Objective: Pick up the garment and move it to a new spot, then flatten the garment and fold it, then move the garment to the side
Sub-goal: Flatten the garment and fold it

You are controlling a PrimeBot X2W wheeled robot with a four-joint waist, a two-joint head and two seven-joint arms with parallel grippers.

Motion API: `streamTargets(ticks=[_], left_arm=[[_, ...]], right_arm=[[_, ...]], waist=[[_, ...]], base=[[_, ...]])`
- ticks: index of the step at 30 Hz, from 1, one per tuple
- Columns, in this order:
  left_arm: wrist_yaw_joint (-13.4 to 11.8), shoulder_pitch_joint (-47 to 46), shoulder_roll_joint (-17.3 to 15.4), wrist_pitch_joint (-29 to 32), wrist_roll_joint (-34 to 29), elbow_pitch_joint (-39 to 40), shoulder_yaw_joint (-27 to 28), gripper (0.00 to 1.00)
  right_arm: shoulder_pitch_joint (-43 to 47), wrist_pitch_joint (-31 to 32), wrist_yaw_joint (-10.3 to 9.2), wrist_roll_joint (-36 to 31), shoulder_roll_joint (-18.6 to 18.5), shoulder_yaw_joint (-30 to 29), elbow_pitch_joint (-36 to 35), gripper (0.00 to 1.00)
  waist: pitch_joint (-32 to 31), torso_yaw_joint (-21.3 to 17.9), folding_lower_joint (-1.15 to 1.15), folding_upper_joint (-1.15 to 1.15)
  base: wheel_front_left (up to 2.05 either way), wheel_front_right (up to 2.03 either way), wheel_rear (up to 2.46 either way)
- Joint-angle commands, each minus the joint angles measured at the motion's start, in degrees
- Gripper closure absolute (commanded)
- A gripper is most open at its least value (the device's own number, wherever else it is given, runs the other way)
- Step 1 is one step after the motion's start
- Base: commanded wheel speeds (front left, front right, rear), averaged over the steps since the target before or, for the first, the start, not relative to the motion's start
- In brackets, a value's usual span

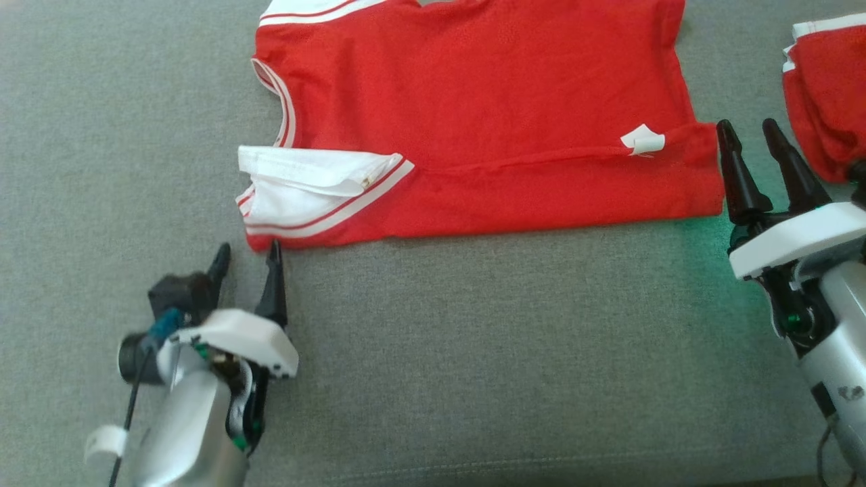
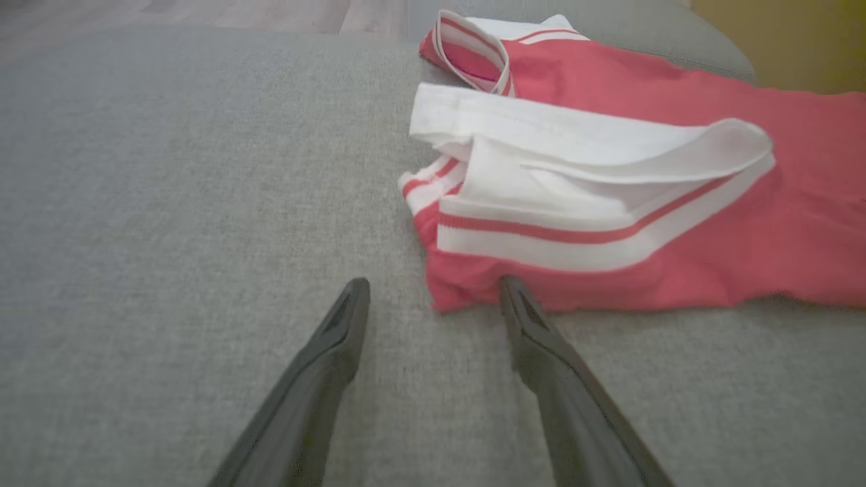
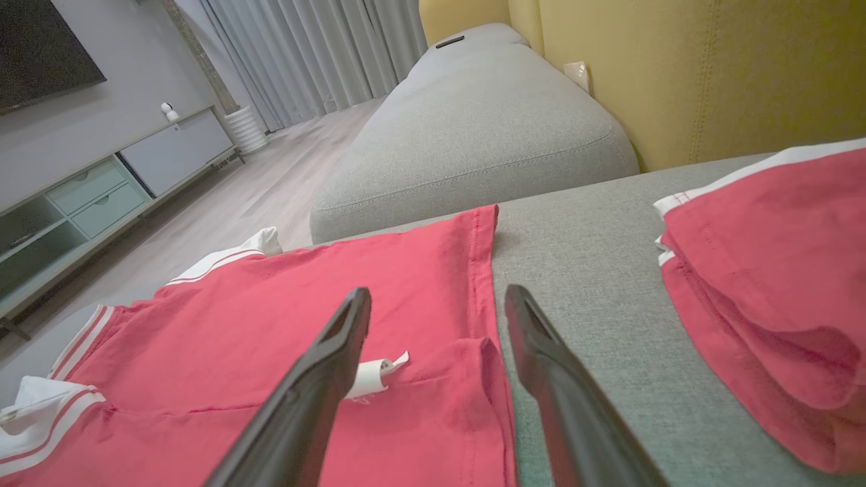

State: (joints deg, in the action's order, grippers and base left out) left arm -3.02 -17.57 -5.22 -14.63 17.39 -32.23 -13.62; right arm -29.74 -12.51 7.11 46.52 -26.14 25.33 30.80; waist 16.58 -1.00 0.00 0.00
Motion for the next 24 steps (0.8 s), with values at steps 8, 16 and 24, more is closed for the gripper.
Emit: streamTargets(ticks=[8,16,24], left_arm=[[1.8,-1.5,-0.2,-0.4,0.6,3.2,4.0,0.00],[1.5,-1.9,-0.1,-0.4,0.1,-0.2,4.3,0.00],[2.0,-5.2,0.6,-0.4,0.2,-4.5,4.3,0.00]], right_arm=[[2.2,0.9,0.37,-1.7,-0.5,-2.0,-2.4,0.00],[2.8,1.8,0.37,-2.8,0.4,-3.3,-3.4,0.00],[3.0,2.8,0.37,-3.9,0.2,-4.8,-5.1,0.00]], waist=[[-0.1,-0.2,0.00,0.00],[-0.1,0.0,0.00,0.00],[1.0,-0.1,0.00,0.00]], base=[[0.00,0.00,0.00],[0.00,0.00,0.00],[0.00,0.00,0.00]])
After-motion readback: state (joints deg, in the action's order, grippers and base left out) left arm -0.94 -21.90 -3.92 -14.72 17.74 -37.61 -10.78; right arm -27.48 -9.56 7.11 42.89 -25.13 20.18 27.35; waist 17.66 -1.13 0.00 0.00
